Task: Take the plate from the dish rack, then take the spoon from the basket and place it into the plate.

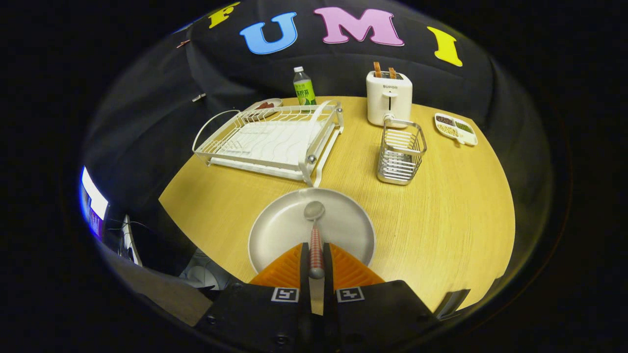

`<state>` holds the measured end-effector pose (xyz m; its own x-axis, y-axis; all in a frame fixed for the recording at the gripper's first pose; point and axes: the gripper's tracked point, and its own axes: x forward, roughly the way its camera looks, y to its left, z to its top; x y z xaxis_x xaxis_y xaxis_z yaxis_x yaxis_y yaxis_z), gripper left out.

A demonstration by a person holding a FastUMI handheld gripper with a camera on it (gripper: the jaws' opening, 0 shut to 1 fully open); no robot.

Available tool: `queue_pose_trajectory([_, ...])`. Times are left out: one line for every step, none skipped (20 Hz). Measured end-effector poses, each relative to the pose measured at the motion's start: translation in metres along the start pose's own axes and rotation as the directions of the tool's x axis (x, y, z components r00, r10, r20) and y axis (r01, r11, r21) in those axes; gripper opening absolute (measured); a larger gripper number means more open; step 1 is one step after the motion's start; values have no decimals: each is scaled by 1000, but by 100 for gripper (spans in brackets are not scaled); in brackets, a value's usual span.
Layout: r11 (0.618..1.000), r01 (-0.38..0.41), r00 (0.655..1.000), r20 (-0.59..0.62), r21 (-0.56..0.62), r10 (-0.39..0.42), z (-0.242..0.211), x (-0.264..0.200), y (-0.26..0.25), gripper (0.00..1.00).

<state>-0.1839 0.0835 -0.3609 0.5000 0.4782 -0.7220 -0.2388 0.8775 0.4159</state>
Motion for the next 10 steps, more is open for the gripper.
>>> queue_pose_trajectory([1000, 0, 1000, -14, 7, 1, -5, 3, 0, 13])
queue_pose_trajectory([1000, 4, 1000, -26, 9, -4, -10, 6, -1, 13])
queue_pose_trajectory([1000, 12, 999, -41, 6, -12, -16, 9, -3, 13])
queue_pose_trajectory([1000, 23, 998, -53, -2, -23, -20, 12, -5, 14])
queue_pose_trajectory([999, 34, 997, -67, -10, -34, -25, 16, -8, 14])
queue_pose_trajectory([999, 38, 996, -78, -14, -39, -28, 18, -9, 16])
queue_pose_trajectory([999, 43, 995, -85, -18, -45, -32, 19, -9, 16])
queue_pose_trajectory([999, 50, 994, -91, -21, -51, -34, 20, -10, 16])
queue_pose_trajectory([998, 63, 994, -93, -25, -65, -35, 22, -13, 16])
queue_pose_trajectory([997, 74, 993, -94, -23, -76, -34, 21, -15, 19])
